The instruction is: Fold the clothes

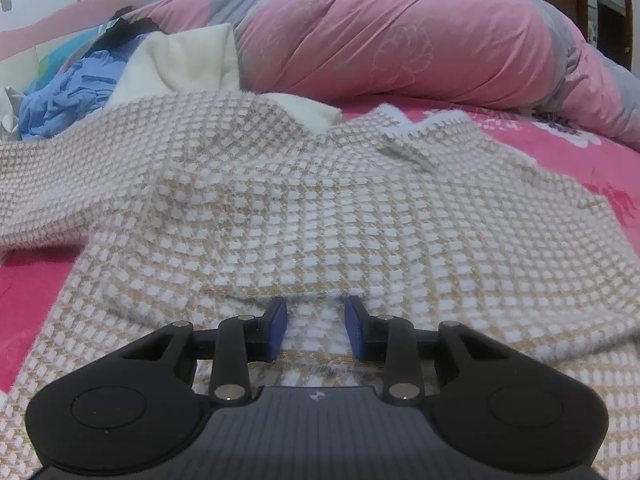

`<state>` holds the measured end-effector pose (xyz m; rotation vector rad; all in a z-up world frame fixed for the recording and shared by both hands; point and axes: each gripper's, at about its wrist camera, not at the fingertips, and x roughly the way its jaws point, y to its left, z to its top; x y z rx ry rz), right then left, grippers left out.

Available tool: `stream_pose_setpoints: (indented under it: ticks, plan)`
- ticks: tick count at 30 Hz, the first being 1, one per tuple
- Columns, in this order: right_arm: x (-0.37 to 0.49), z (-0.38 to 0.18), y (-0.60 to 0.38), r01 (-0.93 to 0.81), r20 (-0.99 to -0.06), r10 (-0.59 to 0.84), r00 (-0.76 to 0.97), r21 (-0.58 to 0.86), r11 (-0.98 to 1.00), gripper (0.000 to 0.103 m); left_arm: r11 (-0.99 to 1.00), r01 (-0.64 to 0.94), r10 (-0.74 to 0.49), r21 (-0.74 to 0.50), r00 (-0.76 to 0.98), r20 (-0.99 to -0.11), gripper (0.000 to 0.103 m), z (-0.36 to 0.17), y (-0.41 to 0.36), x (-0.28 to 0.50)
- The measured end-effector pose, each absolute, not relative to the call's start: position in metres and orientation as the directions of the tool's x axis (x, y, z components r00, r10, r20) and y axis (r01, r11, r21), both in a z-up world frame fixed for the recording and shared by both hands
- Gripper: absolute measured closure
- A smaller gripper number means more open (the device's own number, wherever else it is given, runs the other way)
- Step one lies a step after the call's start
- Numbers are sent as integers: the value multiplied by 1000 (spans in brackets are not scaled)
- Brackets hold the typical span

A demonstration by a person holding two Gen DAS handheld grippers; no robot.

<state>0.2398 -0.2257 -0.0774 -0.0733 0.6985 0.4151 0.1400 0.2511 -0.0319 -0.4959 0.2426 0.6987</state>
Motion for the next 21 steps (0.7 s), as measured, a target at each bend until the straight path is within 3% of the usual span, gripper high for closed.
stream_pose_setpoints:
  ticks: [5,11,17,21]
  plan:
    - [238,-78,-224,-396,-635,337,695,54,917,69,659,-651,517,-378,756,-401,42,-37,260,144]
    - [238,-79,-222,-394,-635,328,699,42,918,69,681,-606,511,-411,796,-325,57,-30,252,131]
    - [237,-79,-220,-391,-635,321,703,33,920,69,738,-535,481,-412,845,-236,57,-30,241,128]
    - [237,-79,-221,-389,-633,324,703,38,920,69,705,-549,471,-450,836,-281,58,-36,250,135]
